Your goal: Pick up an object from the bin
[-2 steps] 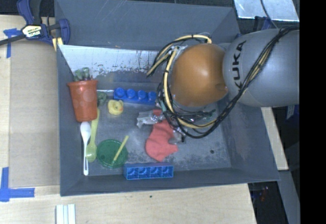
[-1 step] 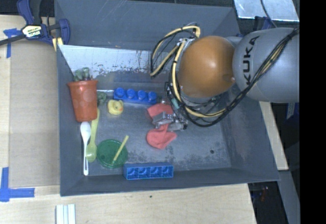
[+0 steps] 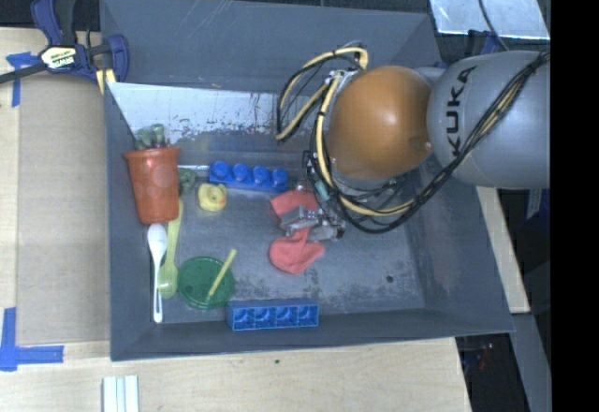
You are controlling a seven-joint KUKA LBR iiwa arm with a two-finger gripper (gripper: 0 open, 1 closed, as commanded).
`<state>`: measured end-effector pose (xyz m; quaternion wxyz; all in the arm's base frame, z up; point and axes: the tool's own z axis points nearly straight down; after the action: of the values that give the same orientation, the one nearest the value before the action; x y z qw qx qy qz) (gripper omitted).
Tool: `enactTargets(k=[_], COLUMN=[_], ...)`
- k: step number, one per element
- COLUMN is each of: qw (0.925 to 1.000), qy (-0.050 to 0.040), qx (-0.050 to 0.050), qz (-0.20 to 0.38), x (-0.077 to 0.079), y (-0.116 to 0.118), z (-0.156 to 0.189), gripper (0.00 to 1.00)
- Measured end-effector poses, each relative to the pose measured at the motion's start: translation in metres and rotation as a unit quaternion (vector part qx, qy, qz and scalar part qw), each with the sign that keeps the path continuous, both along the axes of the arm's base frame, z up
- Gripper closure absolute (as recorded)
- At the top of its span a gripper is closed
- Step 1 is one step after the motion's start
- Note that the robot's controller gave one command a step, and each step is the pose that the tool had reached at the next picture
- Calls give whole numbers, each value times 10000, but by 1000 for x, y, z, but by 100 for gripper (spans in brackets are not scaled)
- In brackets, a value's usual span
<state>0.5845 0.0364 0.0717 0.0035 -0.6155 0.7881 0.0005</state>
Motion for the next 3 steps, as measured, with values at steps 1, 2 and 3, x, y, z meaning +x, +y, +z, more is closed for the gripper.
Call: enactTargets(k=[1, 2, 3], qw=[10000, 10000, 10000], qy=[-6, -2, -19], qx=[5, 9, 16], qz=[-6, -10, -20], x=[0, 0, 0], y=[0, 0, 0], z=[3, 12, 23], gripper=[100, 100, 100])
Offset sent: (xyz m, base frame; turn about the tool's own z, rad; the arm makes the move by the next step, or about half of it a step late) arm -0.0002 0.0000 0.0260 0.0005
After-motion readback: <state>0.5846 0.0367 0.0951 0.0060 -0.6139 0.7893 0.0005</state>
